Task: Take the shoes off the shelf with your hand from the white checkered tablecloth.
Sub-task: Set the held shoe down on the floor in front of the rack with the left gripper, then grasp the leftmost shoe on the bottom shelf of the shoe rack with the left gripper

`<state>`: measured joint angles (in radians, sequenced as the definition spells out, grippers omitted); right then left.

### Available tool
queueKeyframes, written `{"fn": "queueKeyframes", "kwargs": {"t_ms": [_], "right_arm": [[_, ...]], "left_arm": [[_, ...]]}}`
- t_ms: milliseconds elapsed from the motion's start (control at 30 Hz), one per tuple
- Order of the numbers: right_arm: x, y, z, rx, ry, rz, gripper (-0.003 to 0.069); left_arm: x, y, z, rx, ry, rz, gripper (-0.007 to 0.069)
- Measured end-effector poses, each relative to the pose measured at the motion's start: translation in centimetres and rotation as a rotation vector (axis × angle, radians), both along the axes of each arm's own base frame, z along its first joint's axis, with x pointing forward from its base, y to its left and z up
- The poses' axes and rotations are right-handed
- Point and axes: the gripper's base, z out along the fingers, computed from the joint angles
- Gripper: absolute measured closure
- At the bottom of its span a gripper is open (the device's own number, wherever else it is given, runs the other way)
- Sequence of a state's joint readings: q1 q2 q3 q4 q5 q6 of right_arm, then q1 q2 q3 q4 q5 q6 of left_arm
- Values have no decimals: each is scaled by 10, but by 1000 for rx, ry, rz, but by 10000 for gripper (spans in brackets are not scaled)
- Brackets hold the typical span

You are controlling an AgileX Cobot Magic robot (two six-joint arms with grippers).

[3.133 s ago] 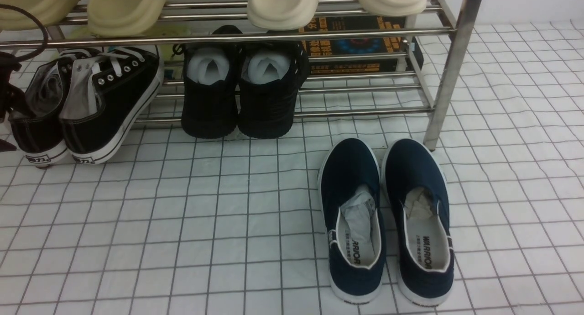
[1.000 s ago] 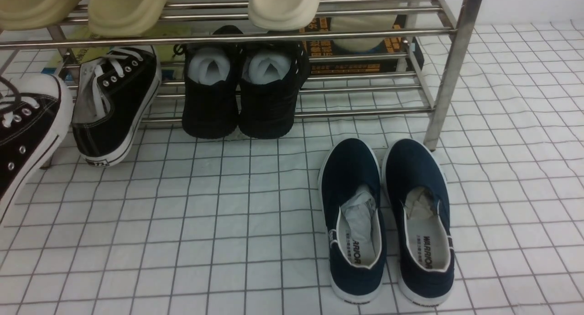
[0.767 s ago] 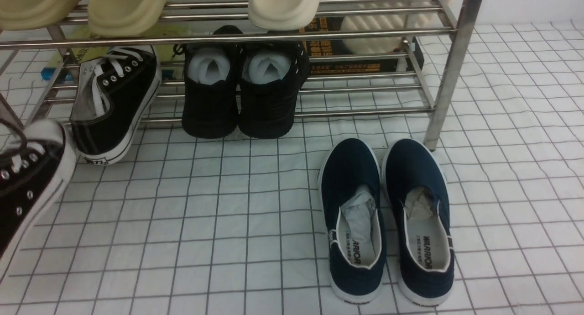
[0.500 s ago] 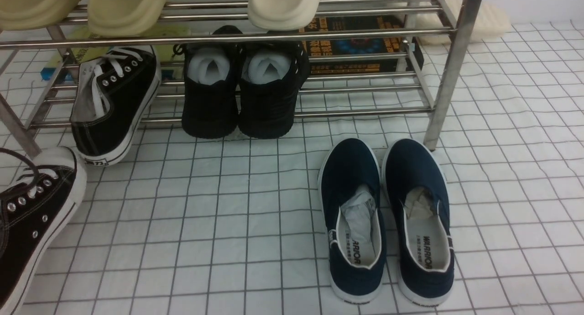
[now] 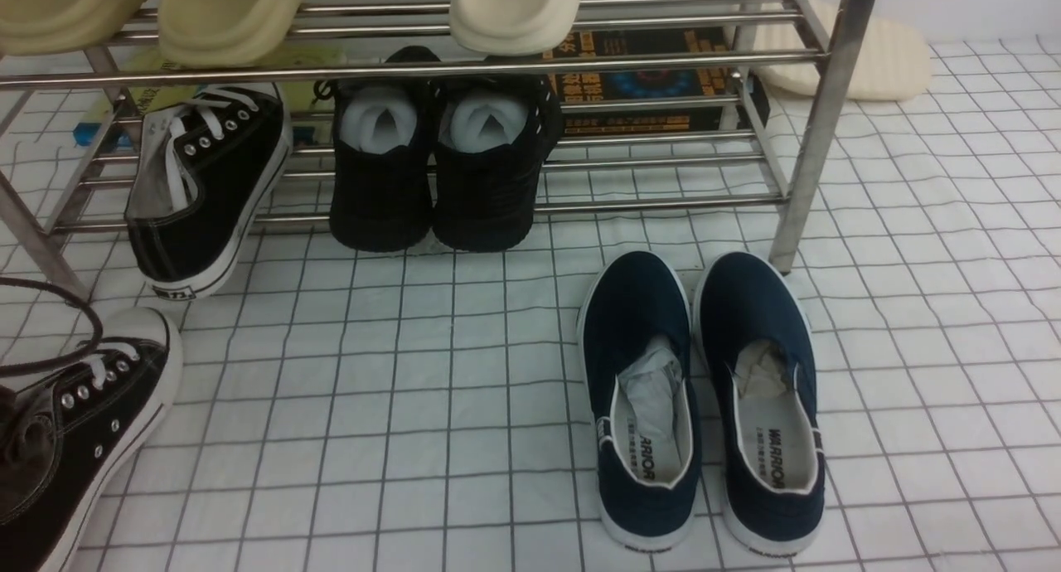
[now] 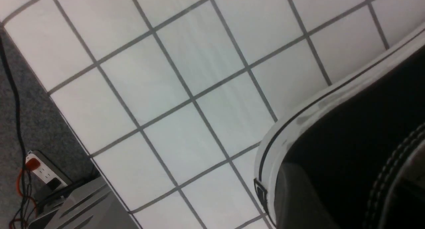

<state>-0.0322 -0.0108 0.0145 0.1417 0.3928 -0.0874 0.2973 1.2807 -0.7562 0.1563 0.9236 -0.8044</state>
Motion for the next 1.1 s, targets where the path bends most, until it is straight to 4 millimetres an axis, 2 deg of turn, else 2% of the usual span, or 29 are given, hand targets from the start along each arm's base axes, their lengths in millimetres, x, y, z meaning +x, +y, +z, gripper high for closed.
{"fn": "queueKeyframes", "kwargs": {"t_ms": [33, 67, 100, 167, 233, 267, 300, 333, 400, 433, 467, 500, 733, 833, 1000, 1100], "right_arm": [[0, 0, 0, 0, 0, 0, 420], [0, 0, 0, 0, 0, 0, 420], [0, 0, 0, 0, 0, 0, 420], [0, 0, 0, 0, 0, 0, 420], [0, 0, 0, 0, 0, 0, 420], [0, 0, 0, 0, 0, 0, 420], [0, 0, 0, 0, 0, 0, 420], [0, 0, 0, 0, 0, 0, 420], [0, 0, 0, 0, 0, 0, 420], [0, 0, 0, 0, 0, 0, 420], [0, 0, 0, 0, 0, 0, 420], [0, 0, 0, 0, 0, 0, 420], [0, 0, 0, 0, 0, 0, 420], [0, 0, 0, 0, 0, 0, 420], [0, 0, 0, 0, 0, 0, 420], [0, 0, 0, 0, 0, 0, 420]], "left_arm": [[2, 1, 7, 19, 1, -36, 262], [6, 3, 15, 34, -6, -52, 236], [6, 3, 15, 34, -6, -52, 236], [17, 7, 45, 66, -61, -72, 190], [28, 8, 66, 64, -132, -86, 180], [30, 7, 68, 56, -144, -87, 179], [42, 5, 82, 38, -210, -114, 179], [53, 2, 87, 19, -247, -144, 179], [62, -2, 88, 5, -274, -171, 179], [79, -9, 88, -12, -317, -208, 179], [82, -10, 86, -15, -315, -212, 179], [100, -17, 80, -29, -336, -238, 179], [149, -33, 65, -46, -394, -281, 179], [159, -33, 61, -60, -404, -274, 179], [176, -31, 34, -77, -369, -264, 180], [182, -30, 22, -79, -352, -267, 207]]}}
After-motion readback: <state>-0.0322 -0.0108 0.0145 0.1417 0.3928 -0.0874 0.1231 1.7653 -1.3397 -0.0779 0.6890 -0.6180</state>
